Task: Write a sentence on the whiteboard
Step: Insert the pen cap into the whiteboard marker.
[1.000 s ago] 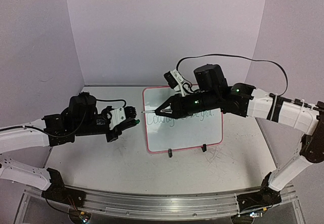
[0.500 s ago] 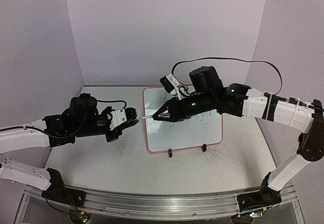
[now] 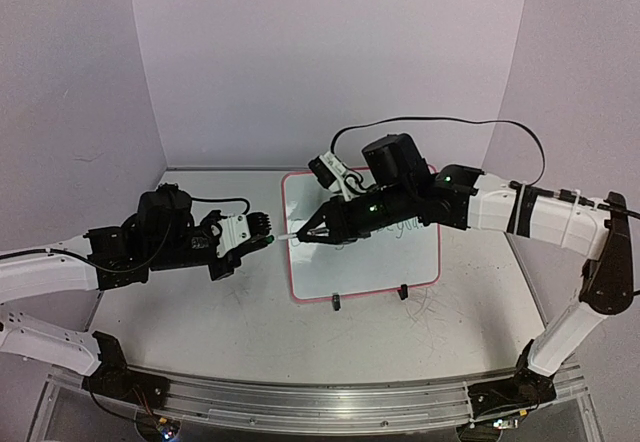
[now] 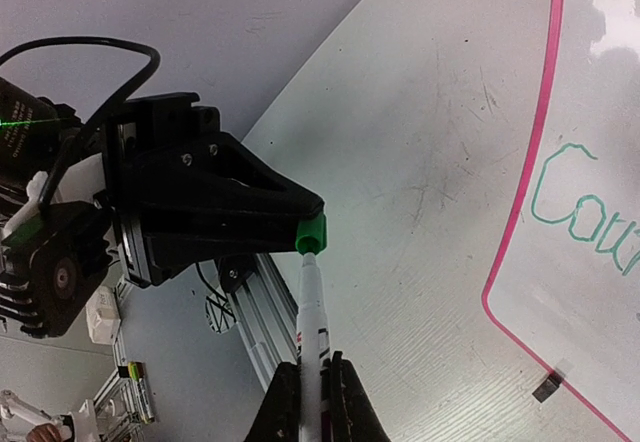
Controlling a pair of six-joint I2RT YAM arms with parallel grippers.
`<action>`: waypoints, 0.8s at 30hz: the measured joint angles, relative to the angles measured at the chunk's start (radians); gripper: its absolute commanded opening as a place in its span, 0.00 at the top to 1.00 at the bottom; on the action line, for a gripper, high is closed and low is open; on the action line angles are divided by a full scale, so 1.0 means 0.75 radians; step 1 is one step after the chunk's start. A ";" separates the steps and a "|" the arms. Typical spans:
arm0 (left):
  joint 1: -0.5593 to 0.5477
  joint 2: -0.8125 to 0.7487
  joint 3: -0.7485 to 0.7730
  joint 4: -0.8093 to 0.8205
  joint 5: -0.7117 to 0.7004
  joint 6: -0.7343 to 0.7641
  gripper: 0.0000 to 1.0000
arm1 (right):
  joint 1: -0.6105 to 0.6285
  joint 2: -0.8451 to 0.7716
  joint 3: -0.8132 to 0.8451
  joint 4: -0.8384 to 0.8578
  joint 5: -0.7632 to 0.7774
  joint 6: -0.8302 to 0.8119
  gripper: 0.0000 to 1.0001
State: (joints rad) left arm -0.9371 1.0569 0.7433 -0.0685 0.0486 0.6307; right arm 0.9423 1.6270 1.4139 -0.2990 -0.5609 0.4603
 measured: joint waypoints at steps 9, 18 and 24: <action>0.000 0.000 0.000 -0.001 0.001 -0.001 1.00 | 0.004 0.005 0.001 -0.003 0.019 0.000 1.00; -0.018 0.002 0.000 -0.001 0.000 0.000 1.00 | 0.016 0.063 0.067 -0.032 0.019 -0.009 1.00; -0.076 0.040 0.029 -0.058 -0.038 0.032 1.00 | 0.031 0.118 0.119 -0.118 0.018 -0.037 1.00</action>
State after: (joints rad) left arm -0.9944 1.0870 0.7649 -0.1117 0.0199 0.6544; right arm 0.9654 1.7157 1.5029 -0.3874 -0.5471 0.4324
